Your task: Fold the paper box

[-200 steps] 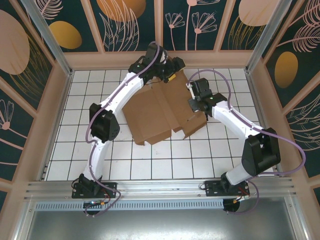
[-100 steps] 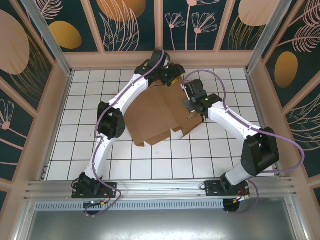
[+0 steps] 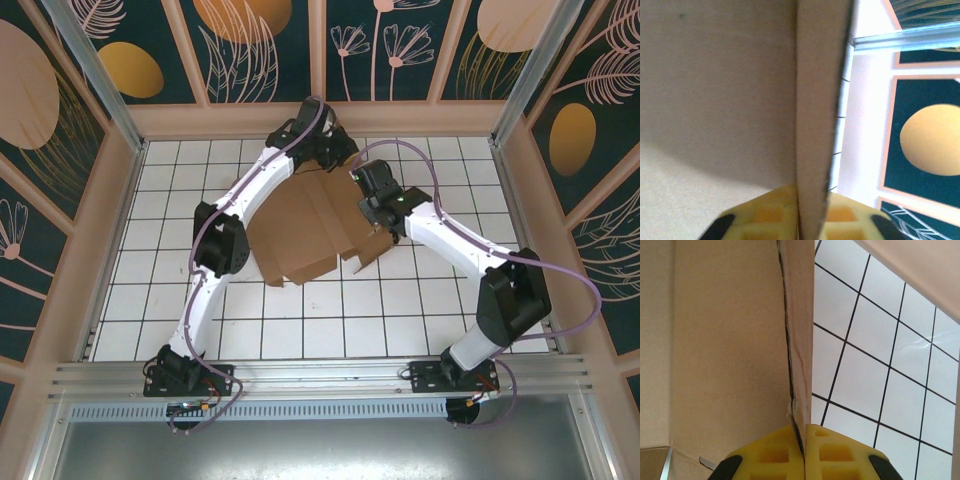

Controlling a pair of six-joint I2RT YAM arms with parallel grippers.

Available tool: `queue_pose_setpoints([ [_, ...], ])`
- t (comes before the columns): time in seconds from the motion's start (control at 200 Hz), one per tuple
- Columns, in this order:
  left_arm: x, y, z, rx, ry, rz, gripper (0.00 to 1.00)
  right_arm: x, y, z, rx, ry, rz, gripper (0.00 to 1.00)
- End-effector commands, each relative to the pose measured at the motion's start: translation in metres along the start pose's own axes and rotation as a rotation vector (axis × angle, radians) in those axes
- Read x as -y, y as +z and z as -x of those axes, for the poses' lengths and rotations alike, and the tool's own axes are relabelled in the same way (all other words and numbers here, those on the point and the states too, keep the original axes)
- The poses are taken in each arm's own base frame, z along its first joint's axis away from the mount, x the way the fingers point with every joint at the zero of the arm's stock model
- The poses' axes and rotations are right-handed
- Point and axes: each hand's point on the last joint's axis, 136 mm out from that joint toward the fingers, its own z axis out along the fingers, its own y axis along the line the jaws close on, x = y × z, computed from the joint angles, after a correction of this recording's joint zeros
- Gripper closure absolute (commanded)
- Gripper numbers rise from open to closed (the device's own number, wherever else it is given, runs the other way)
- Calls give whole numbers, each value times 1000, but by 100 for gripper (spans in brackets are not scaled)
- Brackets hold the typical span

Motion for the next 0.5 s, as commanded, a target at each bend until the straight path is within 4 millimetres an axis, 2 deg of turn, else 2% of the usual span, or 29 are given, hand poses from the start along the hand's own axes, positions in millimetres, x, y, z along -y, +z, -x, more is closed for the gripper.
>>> queue_pose_setpoints([
  [0.0, -5, 0, 11, 3, -18, -8, 100, -2, -6, 16, 23, -14, -25, 100],
  [0.095, -8, -3, 14, -1, -31, -16, 100, -6, -6, 21, 26, -21, -31, 100],
  [0.215, -8, -9, 20, 4, -47, -39, 100, -7, -8, 28, 41, -17, -36, 94],
  [0.3, -6, -13, 25, 6, -69, -75, 100, -7, -12, 35, 59, -6, -30, 76],
  [0.405, -2, -19, 32, 14, -95, -138, 100, -7, -28, 54, 135, 30, 15, 52],
  [0.495, 1, -24, 38, 32, -119, -198, 100, -5, -53, 73, 241, 74, 77, 44],
])
